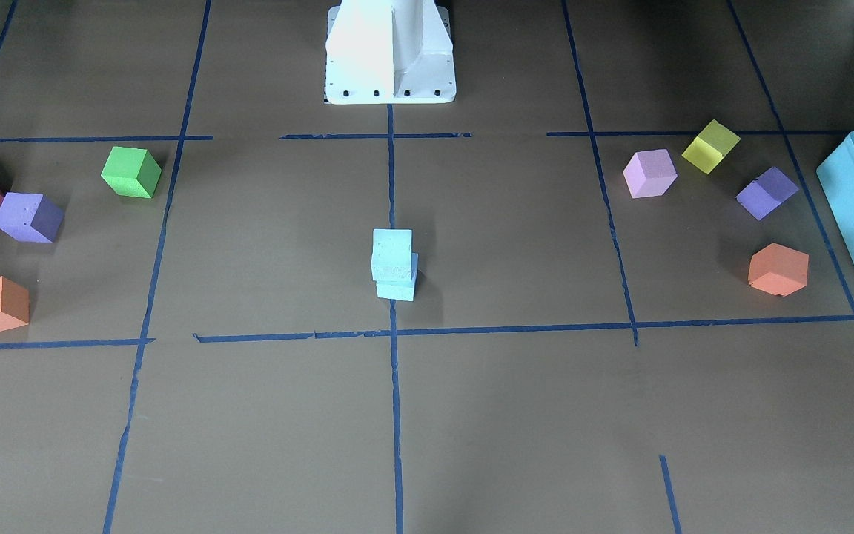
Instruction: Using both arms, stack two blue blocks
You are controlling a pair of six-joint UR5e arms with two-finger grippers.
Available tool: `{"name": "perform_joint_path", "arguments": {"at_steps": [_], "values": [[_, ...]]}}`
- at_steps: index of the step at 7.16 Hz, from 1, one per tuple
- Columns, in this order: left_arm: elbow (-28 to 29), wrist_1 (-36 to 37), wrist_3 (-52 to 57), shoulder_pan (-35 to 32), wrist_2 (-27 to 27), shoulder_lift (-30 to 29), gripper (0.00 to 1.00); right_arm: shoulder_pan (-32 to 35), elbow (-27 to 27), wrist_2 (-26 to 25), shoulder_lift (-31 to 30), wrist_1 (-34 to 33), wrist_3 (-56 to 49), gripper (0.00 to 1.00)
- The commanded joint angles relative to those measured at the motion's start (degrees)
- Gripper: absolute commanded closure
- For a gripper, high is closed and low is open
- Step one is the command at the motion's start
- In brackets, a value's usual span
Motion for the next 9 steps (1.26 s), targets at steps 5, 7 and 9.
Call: {"name": "perform_joint_path", "arguments": {"at_steps": [5, 7, 9], "values": [[-0.7, 0.0, 0.0, 0.0, 0.0, 0.0, 0.0, -0.8, 0.0, -0.1, 0.0, 0.1, 0.0, 0.0], [-0.7, 0.0, 0.0, 0.0, 0.0, 0.0, 0.0, -1.1, 0.0, -0.1, 0.0, 0.1, 0.0, 0.0], [-0.9, 0.0, 0.0, 0.0, 0.0, -0.1, 0.0, -1.2, 0.0, -0.1, 0.0, 0.1, 0.0, 0.0]]}}
